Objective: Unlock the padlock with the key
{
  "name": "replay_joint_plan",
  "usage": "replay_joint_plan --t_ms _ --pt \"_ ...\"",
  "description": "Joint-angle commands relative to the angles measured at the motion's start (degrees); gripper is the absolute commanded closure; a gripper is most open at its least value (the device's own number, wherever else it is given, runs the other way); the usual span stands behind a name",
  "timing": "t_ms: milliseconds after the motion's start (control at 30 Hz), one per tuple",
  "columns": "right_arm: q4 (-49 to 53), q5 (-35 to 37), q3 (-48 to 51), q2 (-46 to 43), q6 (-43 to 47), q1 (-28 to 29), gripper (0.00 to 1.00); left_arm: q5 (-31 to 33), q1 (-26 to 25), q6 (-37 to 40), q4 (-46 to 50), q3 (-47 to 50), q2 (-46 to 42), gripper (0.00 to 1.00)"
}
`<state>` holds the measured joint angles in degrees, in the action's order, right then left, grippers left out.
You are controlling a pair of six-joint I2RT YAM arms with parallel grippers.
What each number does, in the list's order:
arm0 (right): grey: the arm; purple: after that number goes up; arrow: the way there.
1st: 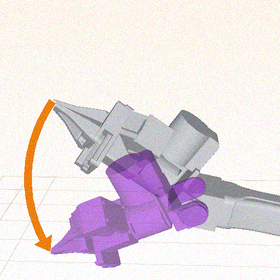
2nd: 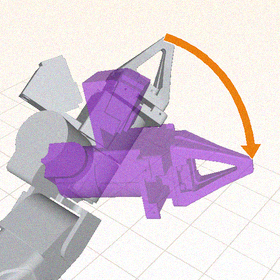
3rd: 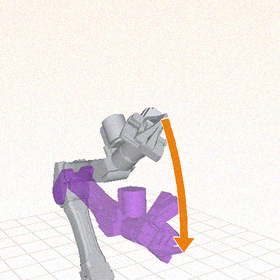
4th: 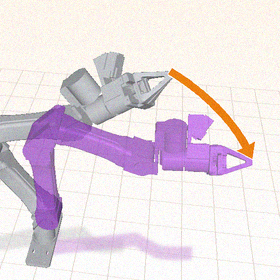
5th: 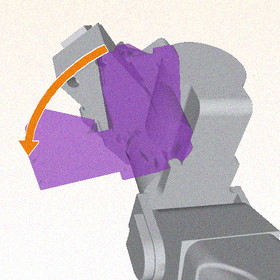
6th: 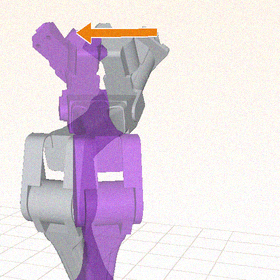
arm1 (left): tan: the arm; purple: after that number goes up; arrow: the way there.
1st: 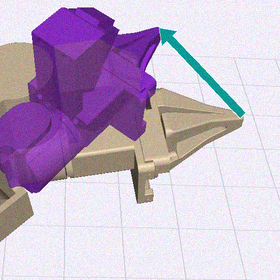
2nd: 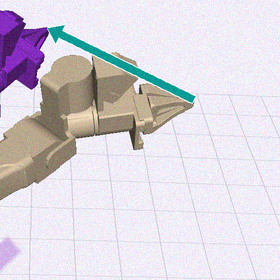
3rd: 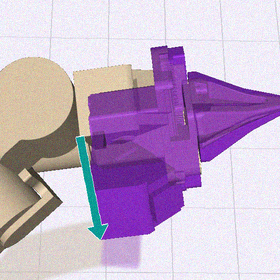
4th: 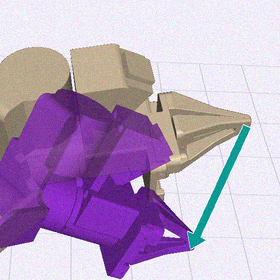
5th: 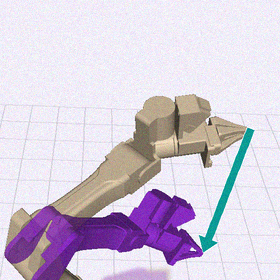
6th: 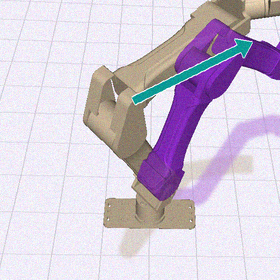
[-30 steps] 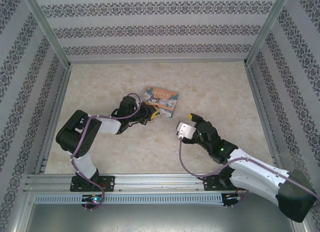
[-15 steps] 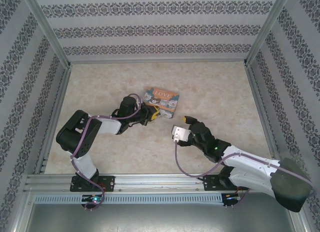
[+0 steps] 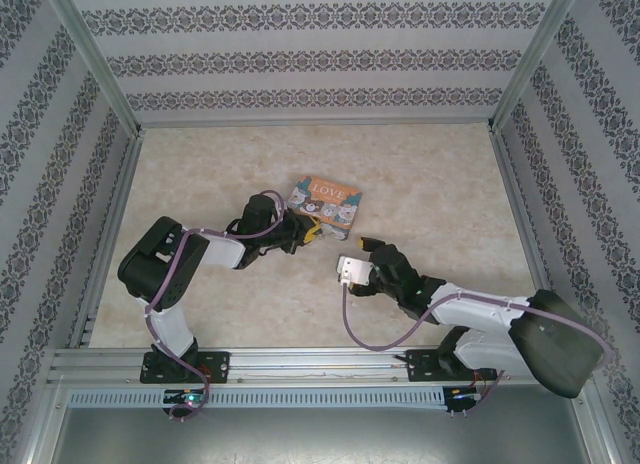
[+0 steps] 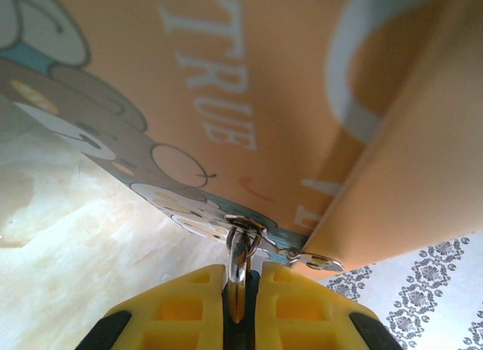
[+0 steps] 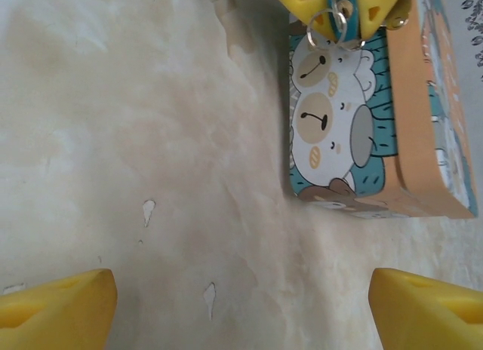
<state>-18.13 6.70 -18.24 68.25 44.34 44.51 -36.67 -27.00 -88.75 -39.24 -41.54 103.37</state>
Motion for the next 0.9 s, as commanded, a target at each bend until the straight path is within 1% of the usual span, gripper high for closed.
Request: replay_joint_plan --t_ms 0,167,267,433,567,733,800,867 --pt "-5.8 -2.2 -1.1 2.8 -1.2 0.8 0.14 -1.6 -0.7 -0.2 -3.0 -2.0 0.5 0.99" --pt "-10.4 -2.7 -4.1 8.4 -1.1 0.8 0.14 -1.2 -0.7 -0.6 -3.6 -2.1 0.7 0.99" --pt "-14.6 -3.2 -5.0 10.3 -2.2 0.2 0.14 -1.1 -0.7 -0.5 -3.2 -2.2 0.6 0.99" --pt "-15.5 -5.2 -7.5 13.4 -2.5 -0.1 0.2 -1.2 -0.7 -0.6 -3.3 -2.5 0.8 0.99" --pt "-17.1 -4.9 -8.8 15.5 -2.7 -0.3 0.21 -1.3 -0.7 -0.8 -3.6 -2.5 0.7 0.99" --pt "-18.0 -7.1 -10.7 16.7 -4.5 -1.3 0.31 -1.2 -0.7 -0.6 -3.7 -2.1 0.6 0.99" --pt "-18.1 -7.7 -11.4 17.1 -4.7 -1.4 0.33 -1.2 -0.7 -0.7 -4.0 -2.0 0.6 0.99" --pt "-18.1 -8.2 -11.9 17.4 -4.9 -1.4 0.38 -1.2 -0.7 -0.7 -4.3 -1.8 0.5 0.99"
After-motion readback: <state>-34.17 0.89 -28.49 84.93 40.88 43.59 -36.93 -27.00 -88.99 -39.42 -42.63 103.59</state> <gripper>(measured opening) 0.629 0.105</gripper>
